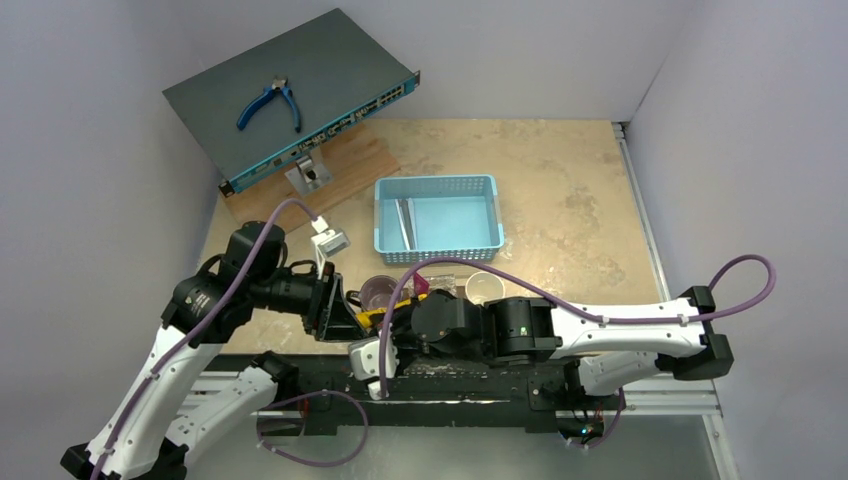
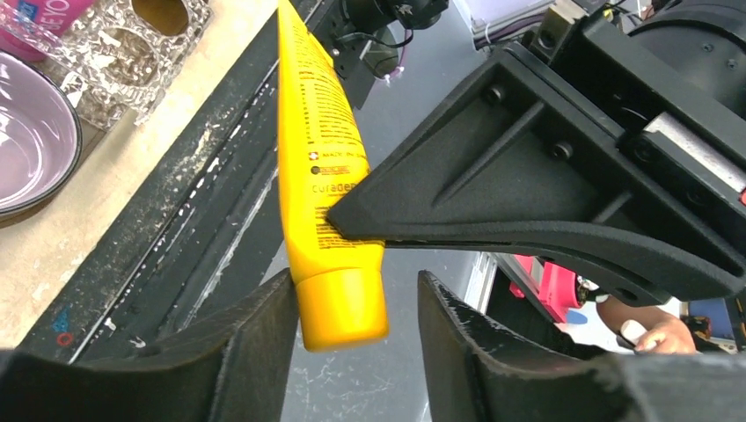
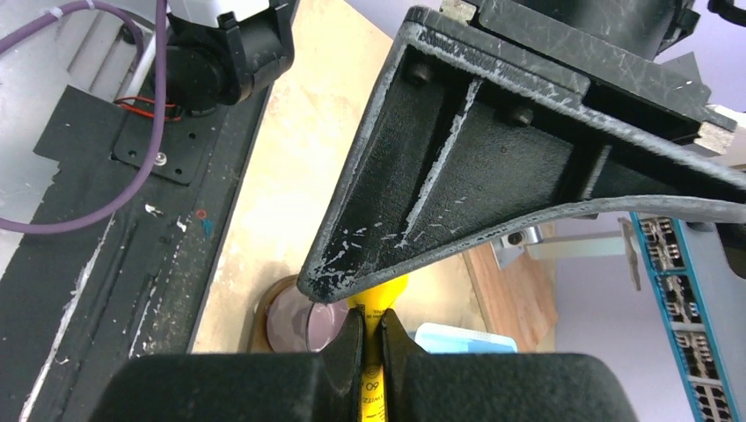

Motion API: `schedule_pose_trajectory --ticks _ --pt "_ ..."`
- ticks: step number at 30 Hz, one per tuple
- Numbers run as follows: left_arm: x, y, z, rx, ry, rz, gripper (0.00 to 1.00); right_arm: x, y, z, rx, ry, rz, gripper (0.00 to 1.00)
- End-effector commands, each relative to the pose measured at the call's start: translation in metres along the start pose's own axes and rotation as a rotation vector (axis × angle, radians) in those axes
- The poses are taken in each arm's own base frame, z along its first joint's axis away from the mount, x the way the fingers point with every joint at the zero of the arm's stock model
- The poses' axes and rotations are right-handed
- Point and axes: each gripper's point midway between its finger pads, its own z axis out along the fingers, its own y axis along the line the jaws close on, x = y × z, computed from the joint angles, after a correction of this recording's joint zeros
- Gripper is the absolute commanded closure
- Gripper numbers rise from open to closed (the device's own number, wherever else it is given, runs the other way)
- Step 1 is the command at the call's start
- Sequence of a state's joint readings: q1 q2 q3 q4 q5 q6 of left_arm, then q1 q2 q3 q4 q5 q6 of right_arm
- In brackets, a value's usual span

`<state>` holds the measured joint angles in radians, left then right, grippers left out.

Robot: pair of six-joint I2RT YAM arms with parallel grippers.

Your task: Prepare toiletry sets of a toothbrush and toothpaste on the tray

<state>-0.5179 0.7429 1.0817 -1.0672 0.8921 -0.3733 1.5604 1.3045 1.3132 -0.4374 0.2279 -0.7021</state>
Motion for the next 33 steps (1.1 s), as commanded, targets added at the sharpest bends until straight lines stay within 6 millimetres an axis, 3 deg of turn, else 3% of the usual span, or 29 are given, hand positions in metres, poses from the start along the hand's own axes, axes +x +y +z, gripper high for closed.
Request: schedule_pose_trajectory --ticks 1,3,5,6,9,14,17,23,33 --pt "0.000 -0.008 0.000 0.051 0.003 0.041 0.57 -0.021 -0.026 -0.012 0.086 -0.043 -0.012 1.00" --pt "0.001 -0.008 0.001 0.057 0.006 0.042 0.72 -0.022 -0.026 -0.013 0.089 -0.045 -0.015 1.00" --pt "0.000 -0.009 0.000 0.057 0.003 0.045 0.94 -0.022 -0.026 -0.014 0.097 -0.044 -0.016 1.00" --pt "0.000 -0.009 0.000 0.056 0.002 0.047 1.00 -0.022 -0.027 -0.015 0.099 -0.043 -0.016 1.00" --pt "-0.001 -0.008 0.000 0.050 -0.005 0.053 1.00 -0.022 -0.029 -0.017 0.115 -0.045 -0.004 0.96" --pt "-0.003 -0.001 0.000 0.012 -0.024 0.068 1.00 -0.017 -0.036 -0.026 0.178 -0.053 0.084 0.65" --pt "-0.007 0.004 -0.001 -0.022 -0.061 0.091 1.00 -0.017 -0.037 -0.036 0.216 -0.100 0.142 0.55" --pt "-0.019 0.012 -0.006 -0.095 -0.167 0.145 1.00 -0.003 -0.058 -0.054 0.369 -0.125 0.314 0.45" --pt "-0.033 0.037 -0.017 -0.246 -0.346 0.184 1.00 0.055 -0.119 -0.065 0.512 -0.110 0.796 0.40"
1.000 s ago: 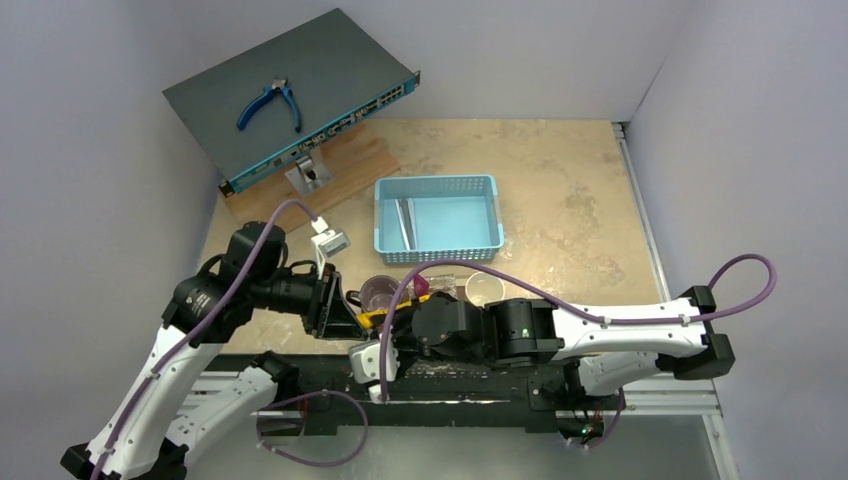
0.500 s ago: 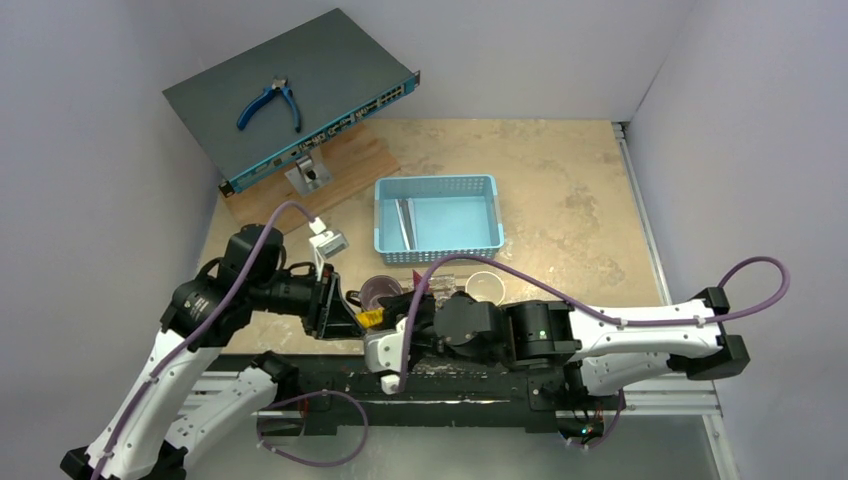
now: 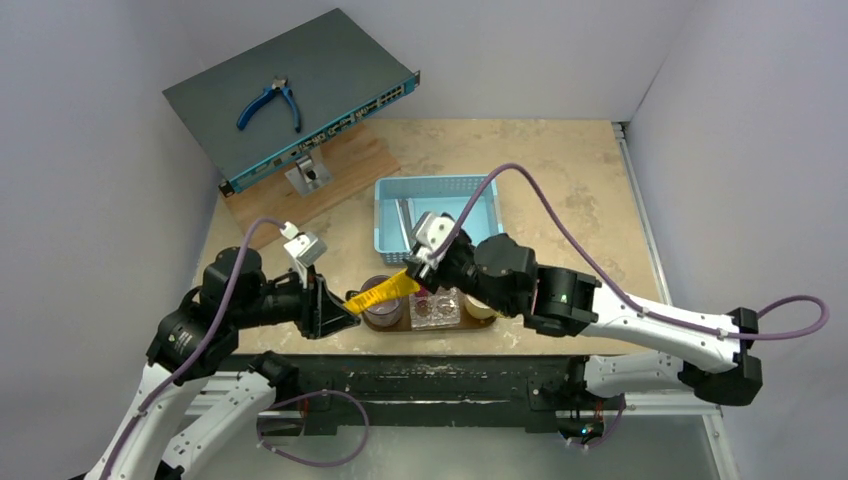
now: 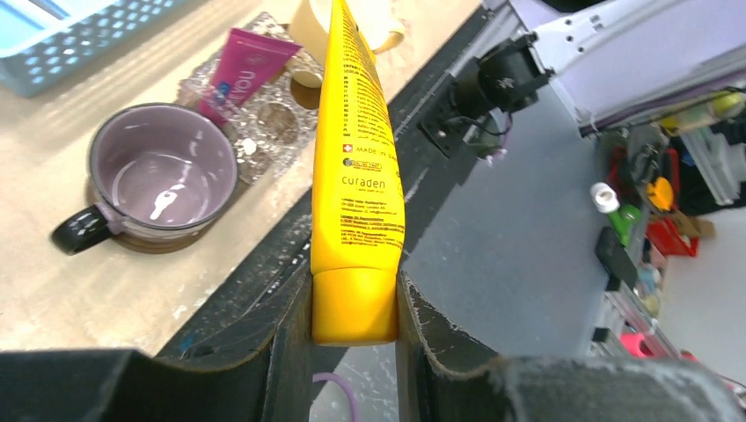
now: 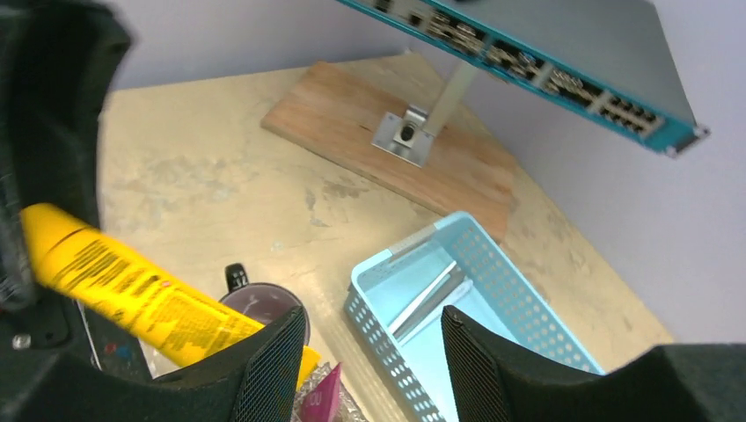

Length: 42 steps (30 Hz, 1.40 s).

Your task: Prepare toiletry sets of a toothbrush and toothpaste on the tray

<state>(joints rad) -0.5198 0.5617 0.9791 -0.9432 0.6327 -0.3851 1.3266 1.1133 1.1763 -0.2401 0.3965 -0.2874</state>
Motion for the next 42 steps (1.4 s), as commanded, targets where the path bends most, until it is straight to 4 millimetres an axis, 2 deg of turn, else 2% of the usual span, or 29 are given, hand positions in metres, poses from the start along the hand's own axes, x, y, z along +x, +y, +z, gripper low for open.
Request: schedule_pose_trajectory --ticks 1,5,8,12,15,18,25,33,42 --pt "-0.024 0.008 -0.003 -0.065 -0.142 0.052 1.00 -0.019 -0.030 -0.001 0.050 -0.060 0.299 0.39" --pt "-0.030 0.010 -0.011 -0.093 -0.218 0.071 1.00 -0.009 -0.047 0.004 0.027 -0.059 0.476 0.36" --pt "-0.034 0.007 -0.016 -0.091 -0.267 0.089 1.00 -0.002 -0.052 0.008 -0.040 -0.066 0.583 0.35" --pt "-0.037 -0.001 -0.022 -0.062 -0.302 0.113 1.00 0.002 -0.046 0.008 -0.195 -0.103 0.683 0.34" --pt "-0.038 -0.008 -0.025 -0.034 -0.317 0.128 1.00 -0.002 -0.036 0.000 -0.359 -0.154 0.740 0.35" --pt "-0.038 -0.015 -0.027 -0.005 -0.327 0.141 1.00 0.000 -0.032 -0.003 -0.453 -0.165 0.791 0.35" --pt "-0.038 -0.026 -0.025 0.065 -0.322 0.158 1.00 -0.006 -0.010 -0.009 -0.660 -0.190 0.810 0.36" --pt "-0.042 -0.033 -0.023 0.109 -0.322 0.178 1.00 -0.015 -0.003 -0.013 -0.749 -0.229 0.816 0.38" --pt "-0.045 -0.034 -0.017 0.131 -0.314 0.184 1.00 -0.018 0.019 -0.010 -0.852 -0.211 0.818 0.43"
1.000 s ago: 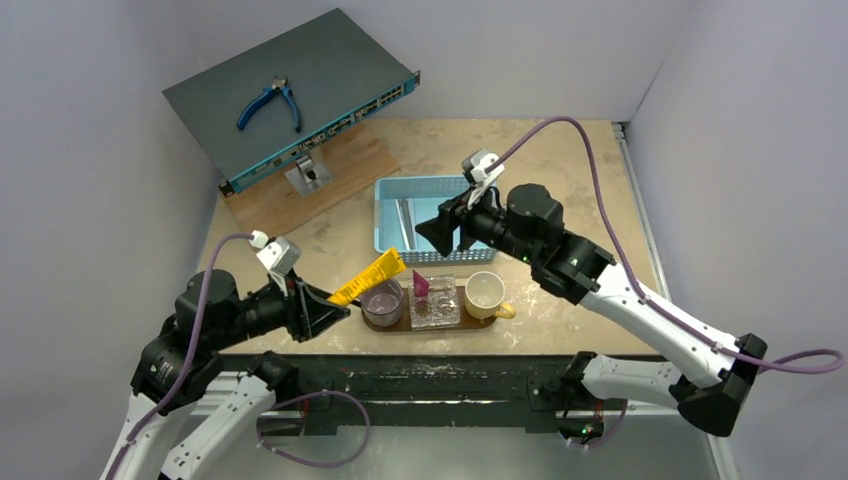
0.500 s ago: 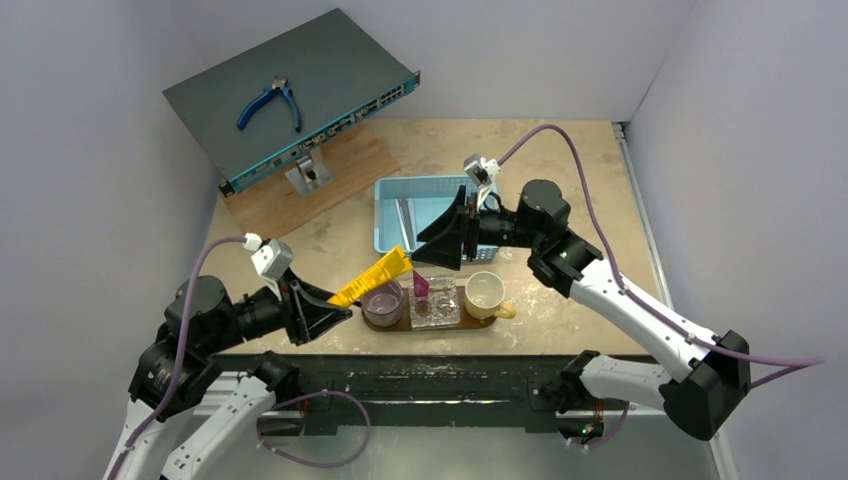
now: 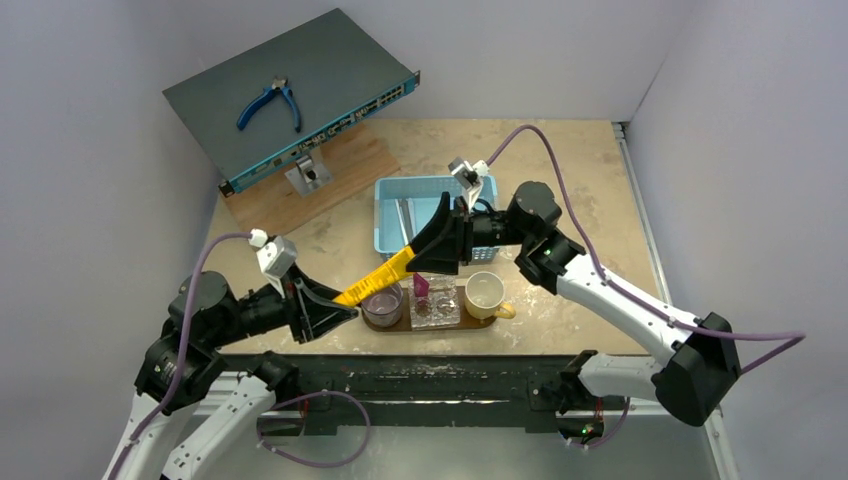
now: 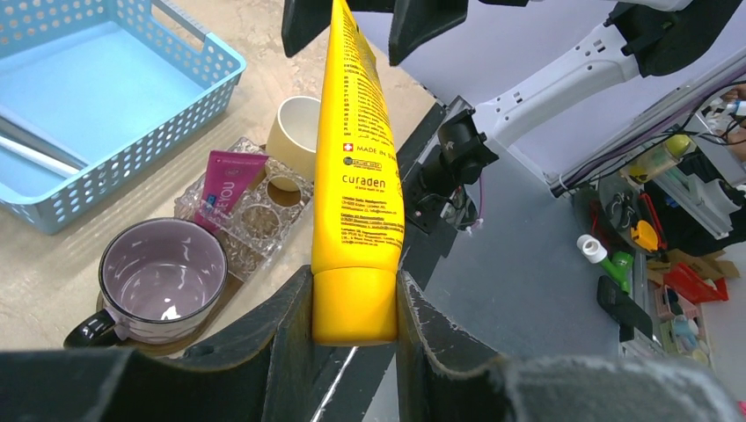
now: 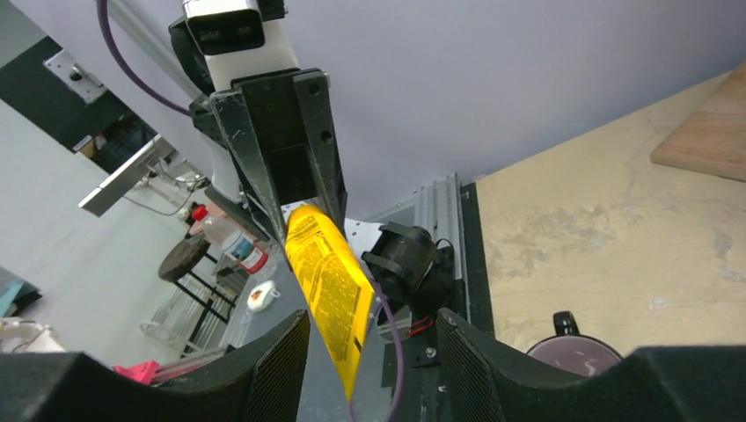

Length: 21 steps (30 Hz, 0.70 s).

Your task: Prepare toiletry sets of a toothbrush and toothpaste on the tray

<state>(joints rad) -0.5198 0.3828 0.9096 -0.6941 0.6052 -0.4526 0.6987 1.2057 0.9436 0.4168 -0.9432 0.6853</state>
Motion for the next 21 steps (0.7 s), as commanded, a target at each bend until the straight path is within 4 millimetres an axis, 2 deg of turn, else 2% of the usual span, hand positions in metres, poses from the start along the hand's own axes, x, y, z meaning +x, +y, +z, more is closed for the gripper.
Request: schedule_pose_trajectory --ticks 1,6,9,13,16,18,21 --pt "-0.013 -0.008 0.006 0.055 -0.033 0.038 1.00 0.002 0.020 0.008 -0.092 0.019 -0.031 0.44" --pt "-0.012 -0.008 0.008 0.063 -0.024 0.042 1.00 0.004 0.025 0.013 -0.112 0.031 -0.031 0.48" --pt "-0.011 -0.007 0.008 0.062 -0.025 0.047 1.00 0.006 0.024 0.014 -0.115 0.039 -0.027 0.55" --pt "-0.010 -0.007 0.008 0.065 -0.016 0.048 1.00 0.007 0.025 0.015 -0.120 0.044 -0.028 0.69" --pt "-0.007 -0.008 0.009 0.076 -0.004 0.049 1.00 0.008 0.026 0.015 -0.127 0.050 -0.032 0.85" --pt "-0.006 -0.007 0.009 0.075 0.006 0.047 1.00 0.009 0.026 0.015 -0.130 0.052 -0.033 1.00" --pt "-0.005 -0.006 0.010 0.069 0.024 0.043 1.00 0.013 0.027 0.015 -0.135 0.060 -0.034 1.00"
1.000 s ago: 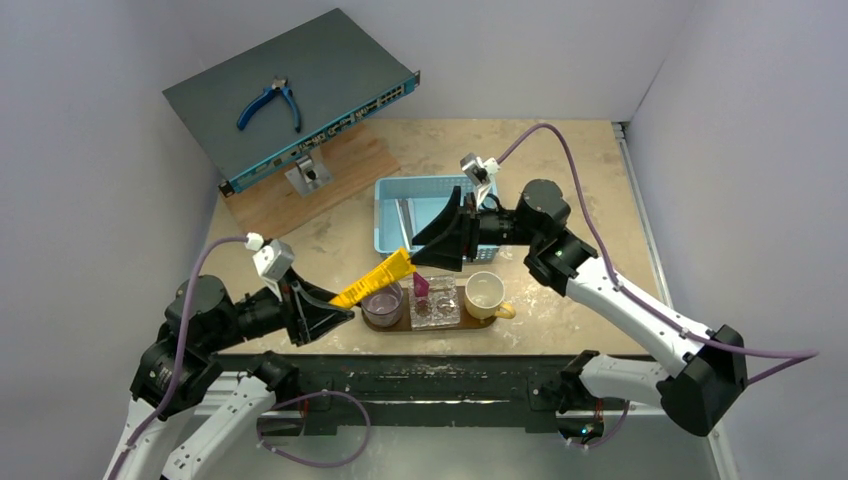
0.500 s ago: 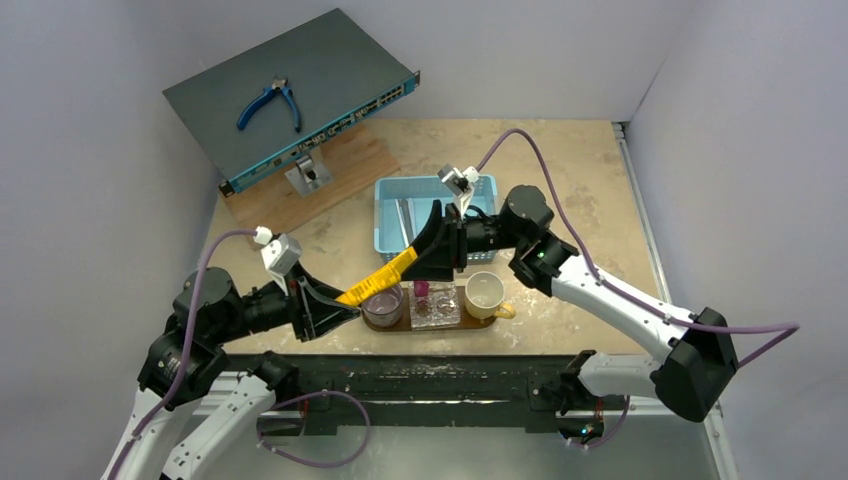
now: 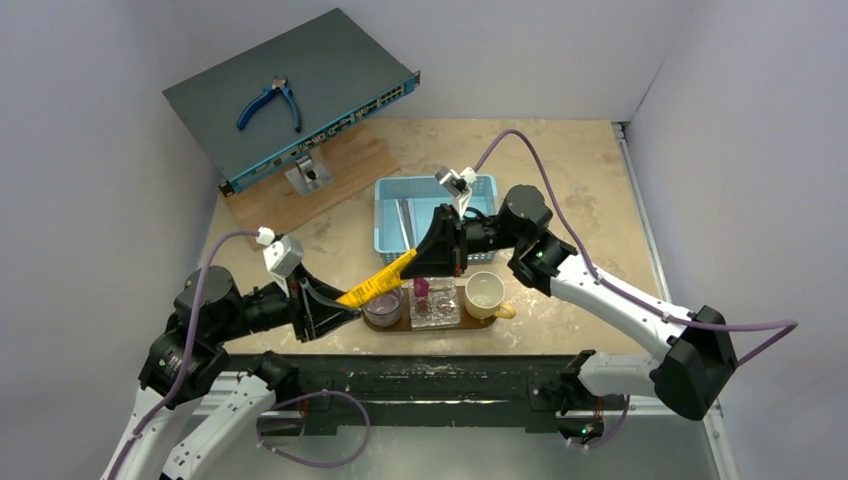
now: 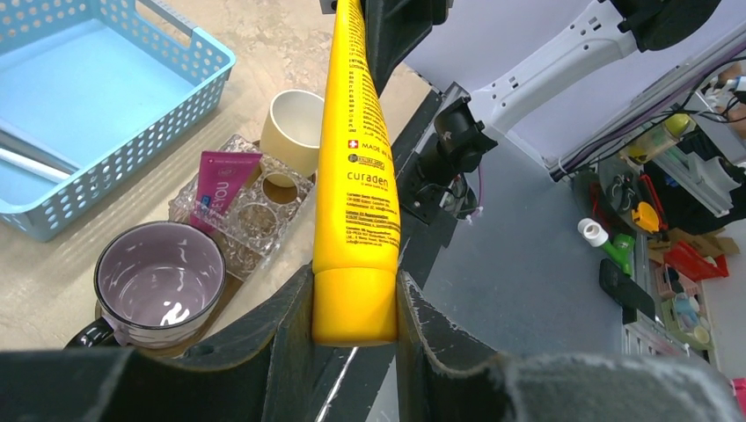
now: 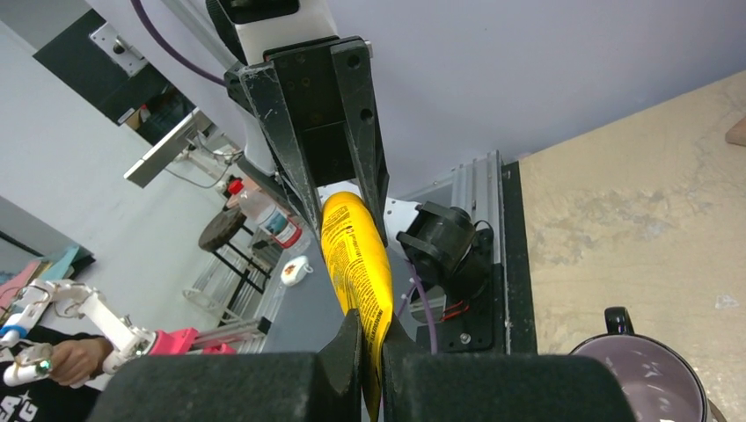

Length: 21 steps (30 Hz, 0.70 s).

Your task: Prepare toiletry sets of a toothbrush and toothpaste on the tray

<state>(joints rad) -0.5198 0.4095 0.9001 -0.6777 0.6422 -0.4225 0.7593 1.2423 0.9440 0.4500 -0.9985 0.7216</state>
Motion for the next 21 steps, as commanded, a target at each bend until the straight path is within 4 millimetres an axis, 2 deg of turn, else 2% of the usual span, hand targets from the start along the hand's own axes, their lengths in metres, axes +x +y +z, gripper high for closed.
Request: schedule_pose_trajectory --ticks 1,2,7,9,12,15,16,18,19,21 --pt "-0.008 -0.006 0.005 0.039 0.000 0.022 1.00 -0.006 0.013 0.004 -0.045 -0.004 -0.085 1.00" --pt "-0.008 -0.005 0.006 0.036 0.006 0.018 0.95 -0.004 0.015 0.005 -0.048 -0.001 -0.086 1.00" --pt "-0.009 -0.007 0.011 0.067 0.021 0.008 0.61 -0.003 0.025 0.010 -0.064 0.013 -0.109 1.00" --pt "-0.010 -0.008 0.013 0.081 0.023 0.010 0.55 -0.003 0.029 0.012 -0.071 0.014 -0.113 1.00" --pt "-0.011 -0.010 0.016 0.101 0.032 0.011 0.51 -0.004 0.030 0.014 -0.073 0.018 -0.111 1.00" --pt "-0.010 -0.011 0.019 0.130 0.050 0.011 0.51 -0.004 0.031 0.015 -0.075 0.019 -0.110 1.00" --pt "-0.009 -0.012 0.020 0.139 0.056 0.008 0.57 -0.004 0.031 0.015 -0.072 0.019 -0.112 1.00" --pt "-0.008 -0.015 0.021 0.162 0.065 0.010 0.79 -0.004 0.031 0.014 -0.064 0.020 -0.116 1.00" --pt "-0.008 -0.015 0.021 0.166 0.066 0.011 0.86 -0.004 0.030 0.014 -0.062 0.022 -0.118 1.00" --pt "-0.008 -0.016 0.021 0.174 0.066 0.015 0.92 -0.004 0.029 0.014 -0.055 0.025 -0.116 1.00"
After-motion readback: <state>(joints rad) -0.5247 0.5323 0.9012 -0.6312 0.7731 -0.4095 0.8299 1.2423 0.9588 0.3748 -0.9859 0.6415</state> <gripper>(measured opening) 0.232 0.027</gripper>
